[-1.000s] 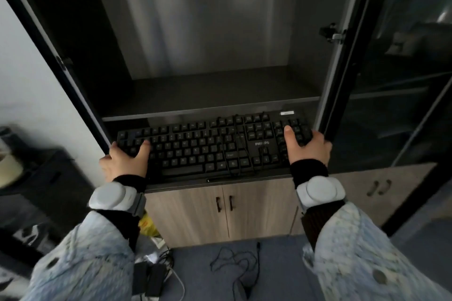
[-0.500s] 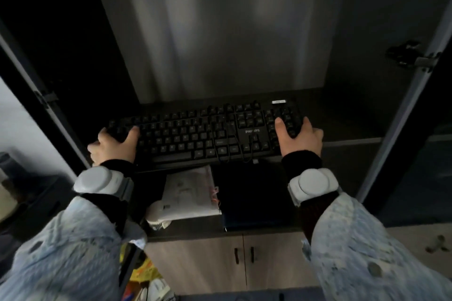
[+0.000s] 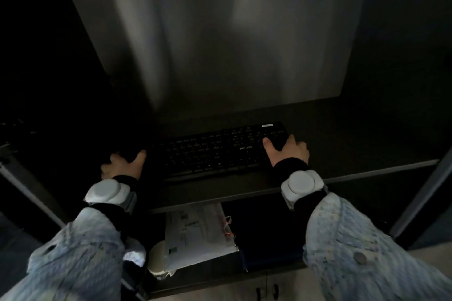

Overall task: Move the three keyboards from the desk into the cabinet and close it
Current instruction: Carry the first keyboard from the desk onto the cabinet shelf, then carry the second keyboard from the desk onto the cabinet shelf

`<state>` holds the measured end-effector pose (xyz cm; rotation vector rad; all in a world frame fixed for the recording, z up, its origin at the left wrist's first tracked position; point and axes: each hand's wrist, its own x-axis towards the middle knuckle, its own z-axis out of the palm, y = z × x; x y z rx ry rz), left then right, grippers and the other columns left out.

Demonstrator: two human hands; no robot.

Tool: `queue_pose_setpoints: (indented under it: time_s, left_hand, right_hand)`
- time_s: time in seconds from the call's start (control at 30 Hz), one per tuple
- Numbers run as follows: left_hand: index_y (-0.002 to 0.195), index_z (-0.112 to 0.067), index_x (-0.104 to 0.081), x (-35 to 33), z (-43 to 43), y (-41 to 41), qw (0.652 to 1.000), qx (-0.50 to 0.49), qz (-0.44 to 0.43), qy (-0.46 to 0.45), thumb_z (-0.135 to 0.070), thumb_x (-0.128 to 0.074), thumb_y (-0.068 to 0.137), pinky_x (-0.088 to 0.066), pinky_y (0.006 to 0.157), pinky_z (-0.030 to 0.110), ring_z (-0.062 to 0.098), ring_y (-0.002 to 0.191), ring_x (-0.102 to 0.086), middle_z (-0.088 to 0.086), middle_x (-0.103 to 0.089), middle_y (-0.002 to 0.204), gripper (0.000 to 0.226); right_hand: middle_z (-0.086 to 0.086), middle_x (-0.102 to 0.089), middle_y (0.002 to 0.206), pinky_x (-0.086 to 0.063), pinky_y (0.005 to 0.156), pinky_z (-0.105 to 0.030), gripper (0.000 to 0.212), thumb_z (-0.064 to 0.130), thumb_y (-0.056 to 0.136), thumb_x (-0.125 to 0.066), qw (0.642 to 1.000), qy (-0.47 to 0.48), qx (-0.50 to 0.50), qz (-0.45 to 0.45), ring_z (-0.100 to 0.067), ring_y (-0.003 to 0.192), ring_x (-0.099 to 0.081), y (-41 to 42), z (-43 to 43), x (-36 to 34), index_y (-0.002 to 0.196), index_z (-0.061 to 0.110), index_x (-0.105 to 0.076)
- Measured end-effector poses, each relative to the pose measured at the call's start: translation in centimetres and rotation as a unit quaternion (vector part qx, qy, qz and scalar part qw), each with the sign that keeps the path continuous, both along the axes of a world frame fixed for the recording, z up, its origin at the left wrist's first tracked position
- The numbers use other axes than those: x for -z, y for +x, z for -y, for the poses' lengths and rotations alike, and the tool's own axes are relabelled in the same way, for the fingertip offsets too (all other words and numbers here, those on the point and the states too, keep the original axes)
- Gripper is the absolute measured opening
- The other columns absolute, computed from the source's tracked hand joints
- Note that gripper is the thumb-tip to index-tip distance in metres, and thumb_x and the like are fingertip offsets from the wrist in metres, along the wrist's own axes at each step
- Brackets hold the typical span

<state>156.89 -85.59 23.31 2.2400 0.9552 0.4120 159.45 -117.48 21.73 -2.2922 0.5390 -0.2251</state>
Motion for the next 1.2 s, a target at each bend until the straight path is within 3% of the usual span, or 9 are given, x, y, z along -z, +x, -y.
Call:
queue_pose_setpoints:
  time_s: [0.27, 0.4, 0.5, 0.6, 0.67, 0.8, 0.9, 1.0, 1.2]
  left_hand:
    - [0.142, -0.007, -0.037, 0.6, -0.5, 0.1, 0.998, 0.032, -0.028, 0.05, -0.054, -0.053, 0.083, -0.035, 0.107, 0.049, 0.046, 0.129, -0.042, 0.029, -0.042, 0.14, 0.077]
    - [0.139, -0.011, -0.044, -0.5, 0.8, -2.1, 0.994, 0.061, 0.018, 0.086, -0.05, -0.052, 0.085, -0.034, 0.108, 0.045, 0.043, 0.128, -0.042, 0.026, -0.047, 0.137, 0.067]
    - [0.125, -0.013, -0.06, -1.3, 3.3, -5.5, 0.989, 0.1, 0.08, 0.069, -0.043, -0.051, 0.088, -0.041, 0.102, 0.037, 0.035, 0.121, -0.054, 0.018, -0.061, 0.127, 0.049]
    - [0.104, -0.015, -0.067, -1.6, 6.9, -9.8, 0.98, 0.151, 0.126, -0.019, -0.03, -0.049, 0.09, -0.048, 0.097, 0.036, 0.03, 0.105, -0.066, 0.014, -0.072, 0.108, 0.027]
    - [0.088, -0.019, -0.066, -1.3, 9.1, -13.1, 0.972, 0.18, 0.137, -0.06, -0.024, -0.046, 0.091, -0.053, 0.087, 0.038, 0.027, 0.086, -0.069, 0.01, -0.075, 0.091, 0.021]
    - [0.073, -0.03, -0.062, 1.9, 14.1, -23.0, 0.979, 0.118, 0.139, -0.094, -0.018, -0.041, 0.088, -0.044, 0.048, 0.015, -0.002, 0.043, -0.057, -0.014, -0.067, 0.063, 0.028]
    - [0.072, -0.021, -0.064, 5.6, 18.1, -31.9, 0.983, 0.046, 0.111, -0.14, -0.013, -0.043, 0.09, -0.044, 0.048, 0.015, 0.002, 0.04, -0.056, -0.011, -0.063, 0.052, 0.029]
    - [0.067, -0.018, -0.065, 6.2, 20.0, -38.1, 0.98, 0.027, 0.073, -0.185, -0.022, -0.041, 0.096, -0.04, 0.039, 0.014, 0.007, 0.037, -0.052, -0.007, -0.062, 0.051, 0.037]
    - [0.059, -0.024, -0.065, 4.8, 18.6, -48.7, 0.985, -0.082, 0.087, -0.128, -0.036, -0.033, 0.097, -0.041, 0.04, 0.015, 0.002, 0.032, -0.049, -0.013, -0.059, 0.038, 0.051]
  right_hand:
    - [-0.02, -0.037, 0.139, -0.032, 0.104, -0.045, 0.073, 0.056, 0.085, -0.044, 0.995, -0.094, 0.016, -0.02, -0.037, 0.127, -0.037, 0.6, -0.6, 0.4, 0.141, 0.011, -0.034]
    - [-0.015, -0.036, 0.142, -0.032, 0.104, -0.049, 0.066, 0.051, 0.085, -0.047, 0.995, -0.079, 0.008, 0.052, -0.035, 0.129, -0.034, -0.9, -0.1, -0.8, 0.14, 0.016, -0.036]
    - [-0.014, -0.042, 0.137, -0.038, 0.101, -0.045, 0.054, 0.044, 0.087, -0.049, 0.989, -0.031, -0.041, 0.139, -0.032, 0.124, -0.043, -3.6, 0.7, -1.9, 0.133, 0.015, -0.046]
    - [-0.01, -0.057, 0.121, -0.044, 0.088, -0.03, 0.036, 0.034, 0.089, -0.051, 0.967, 0.038, -0.129, 0.215, -0.024, 0.103, -0.06, -7.5, 1.1, -2.8, 0.116, 0.011, -0.059]
    - [-0.006, -0.066, 0.105, -0.042, 0.079, -0.025, 0.028, 0.03, 0.089, -0.052, 0.956, 0.056, -0.164, 0.235, -0.02, 0.09, -0.062, -10.2, 1.3, -2.9, 0.104, 0.01, -0.064]
    - [-0.006, -0.071, 0.09, -0.044, 0.078, -0.028, 0.027, 0.034, 0.09, -0.051, 0.944, 0.084, -0.26, 0.187, -0.022, 0.087, -0.063, -17.2, 2.6, -0.6, 0.092, 0.009, -0.063]
    - [-0.012, -0.071, 0.089, -0.044, 0.081, -0.032, 0.031, 0.033, 0.091, -0.05, 0.929, 0.091, -0.34, 0.112, -0.029, 0.091, -0.063, -23.3, 3.0, 2.3, 0.089, 0.005, -0.063]
    - [-0.018, -0.07, 0.086, -0.046, 0.08, -0.034, 0.035, 0.033, 0.092, -0.049, 0.906, 0.11, -0.404, 0.061, -0.034, 0.089, -0.062, -28.2, 1.9, 3.2, 0.084, 0.002, -0.063]
    - [-0.018, -0.069, 0.08, -0.049, 0.079, -0.039, 0.044, 0.039, 0.092, -0.044, 0.83, 0.099, -0.547, 0.038, -0.034, 0.082, -0.062, -39.2, -2.5, 2.9, 0.079, 0.001, -0.062]
